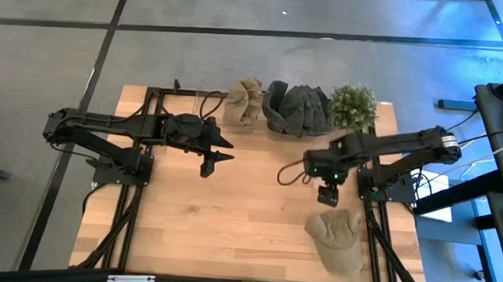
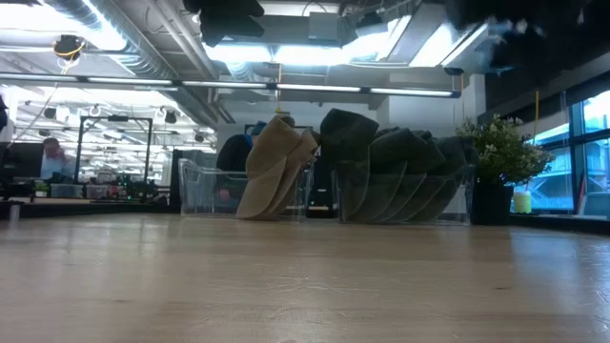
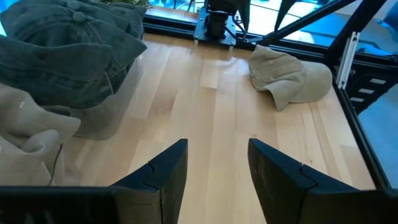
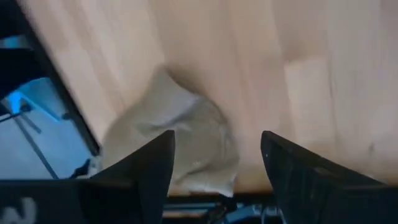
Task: Pick & Place hat
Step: Put the brown cap into the left transparent bin
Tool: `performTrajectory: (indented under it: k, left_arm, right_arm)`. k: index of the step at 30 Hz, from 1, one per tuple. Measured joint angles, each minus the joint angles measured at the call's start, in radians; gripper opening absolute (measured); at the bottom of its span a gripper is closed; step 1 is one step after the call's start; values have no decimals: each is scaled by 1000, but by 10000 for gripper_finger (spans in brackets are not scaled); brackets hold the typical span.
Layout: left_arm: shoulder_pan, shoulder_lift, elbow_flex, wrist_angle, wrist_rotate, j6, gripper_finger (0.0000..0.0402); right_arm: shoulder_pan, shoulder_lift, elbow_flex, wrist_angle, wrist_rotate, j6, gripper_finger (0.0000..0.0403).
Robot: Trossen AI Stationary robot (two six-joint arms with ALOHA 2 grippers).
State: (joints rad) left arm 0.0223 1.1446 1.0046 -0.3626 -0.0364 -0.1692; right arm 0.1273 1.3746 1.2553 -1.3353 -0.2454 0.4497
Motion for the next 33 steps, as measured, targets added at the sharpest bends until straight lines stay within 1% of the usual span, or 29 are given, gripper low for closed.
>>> performTrajectory:
  k: [4,11,17,23,26,30,33]
  left_arm:
    - [0,0,0,0,0,0,164]
    - [0,0,0,0,0,0,164]
    - [0,0,0,0,0,-3,166]
    - [0,0,0,0,0,-3,164]
    - [0,0,0,0,0,-3,164]
    - [0,0,0,1,-1,-3,166]
    - [0,0,0,0,-16,-3,164]
  right_arm:
    - [79,0,-123,24,-6,43,225]
    - [192,0,-339,249,-11,45,210]
    - [248,1,-478,406,-10,43,210]
    - [286,7,-578,437,-10,73,210]
    - [301,7,-605,497,-10,96,210]
    - [318,13,-636,576,42,144,210]
    - [328,29,-648,600,76,174,207]
